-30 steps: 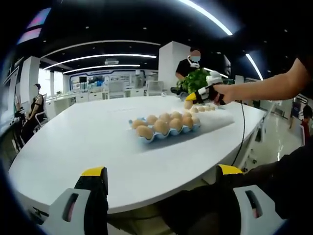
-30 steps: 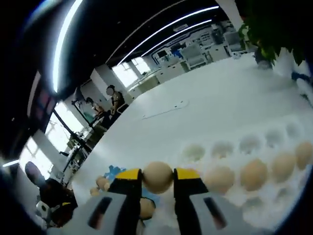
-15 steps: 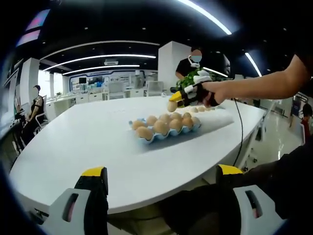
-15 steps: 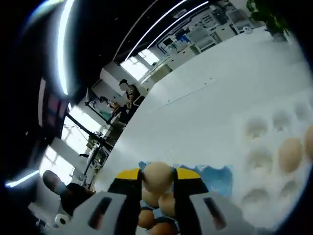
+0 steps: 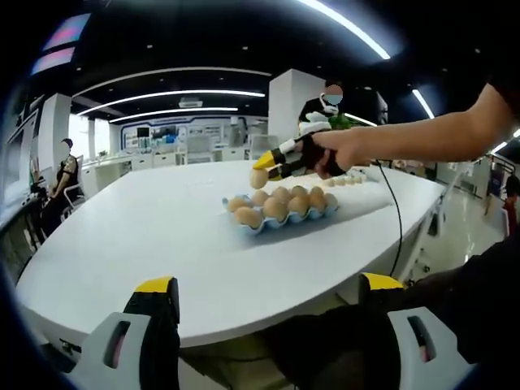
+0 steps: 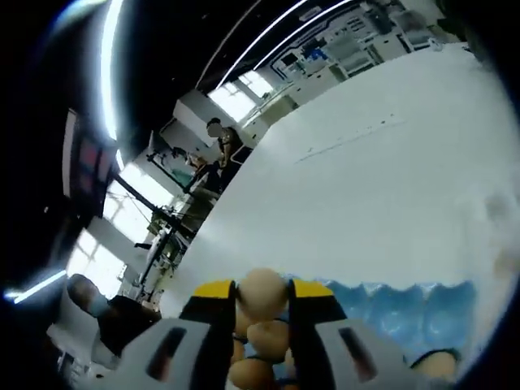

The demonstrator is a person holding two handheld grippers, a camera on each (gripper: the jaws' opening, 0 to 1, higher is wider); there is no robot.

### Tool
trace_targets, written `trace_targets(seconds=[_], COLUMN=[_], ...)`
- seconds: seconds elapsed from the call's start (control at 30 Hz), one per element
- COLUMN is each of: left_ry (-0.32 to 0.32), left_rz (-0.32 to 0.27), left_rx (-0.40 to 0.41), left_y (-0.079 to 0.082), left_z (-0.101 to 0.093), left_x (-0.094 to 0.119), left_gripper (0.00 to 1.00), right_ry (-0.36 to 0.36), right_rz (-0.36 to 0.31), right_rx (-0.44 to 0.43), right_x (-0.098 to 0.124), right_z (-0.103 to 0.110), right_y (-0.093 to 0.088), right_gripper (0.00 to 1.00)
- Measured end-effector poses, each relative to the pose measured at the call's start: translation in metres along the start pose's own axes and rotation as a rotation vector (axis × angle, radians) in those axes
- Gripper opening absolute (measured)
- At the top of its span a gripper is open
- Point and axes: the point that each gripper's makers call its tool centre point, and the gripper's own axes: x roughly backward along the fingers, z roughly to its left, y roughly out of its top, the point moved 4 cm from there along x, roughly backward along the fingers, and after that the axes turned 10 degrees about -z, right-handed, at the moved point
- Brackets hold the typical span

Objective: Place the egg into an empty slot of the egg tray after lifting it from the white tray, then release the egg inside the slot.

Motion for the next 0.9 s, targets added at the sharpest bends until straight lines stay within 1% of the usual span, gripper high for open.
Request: trace_targets(seconds=[0.03,0.07,0.13,0.17,0.23,0.3,0.4,0.5,0.53,0.63,0.7,0.73,0.77,0.83,0.87,0.9], left_ry=[0.002,0.004,0.005,0.006,0.009,0.014,0.018,0.020,0.020,0.021,0.019,0.018,0.018,0.018,0.019,0.020], left_rz=[-0.001,-0.001,0.000,-0.001,-0.005,-0.008,-0.009,-0.007,-0.005,0.001,-0.002,-0.002,-0.002,-0.001,-0.002,-0.004], left_rx=[0.000,0.000,-0.004,-0.005,-0.006,-0.002,0.003,0.002,0.009,0.007,0.013,0.012,0.009,0.009,0.011,0.012], left_y=[0.000,0.000,0.000,0.001,0.002,0.003,0.003,0.002,0.001,-0.001,0.000,0.000,0.000,0.000,0.000,0.001], left_z=[0.000,0.000,0.001,0.001,0.001,0.002,0.001,0.001,0.000,0.001,0.000,0.000,0.000,0.000,0.001,0.001], left_x=[0.001,0.002,0.003,0.003,0.004,0.004,0.006,0.009,0.009,0.009,0.009,0.009,0.009,0.008,0.008,0.008], left_gripper=[0.93,0.93,0.93,0.93,0.93,0.93,0.93,0.93,0.93,0.93,0.93,0.93,0.93,0.93,0.93,0.93], right_ry=[0.005,0.014,0.002,-0.012,-0.019,-0.032,-0.063,-0.063,-0.065,-0.068,-0.064,-0.067,-0.064,-0.063,-0.047,-0.043], right_rz=[0.011,0.028,0.057,0.078,0.101,0.130,0.192,0.219,0.244,0.294,0.329,0.333,0.357,0.368,0.385,0.395], right_rx=[0.030,0.078,0.146,0.190,0.253,0.296,0.396,0.447,0.494,0.545,0.599,0.609,0.662,0.711,0.749,0.764], right_x=[-0.002,-0.007,-0.014,-0.018,-0.027,-0.030,-0.038,-0.040,-0.043,-0.045,-0.049,-0.049,-0.052,-0.054,-0.056,-0.058], right_z=[0.003,0.008,0.012,0.013,0.015,0.015,0.011,0.014,0.014,0.015,0.015,0.015,0.014,0.014,0.015,0.014], right_y=[-0.001,-0.003,-0.005,-0.006,-0.006,-0.008,-0.010,-0.012,-0.012,-0.018,-0.022,-0.022,-0.024,-0.024,-0.026,-0.027], right_gripper=[0.25,0.25,0.25,0.25,0.25,0.25,0.25,0.25,0.25,0.25,0.25,0.25,0.25,0.25,0.25,0.25])
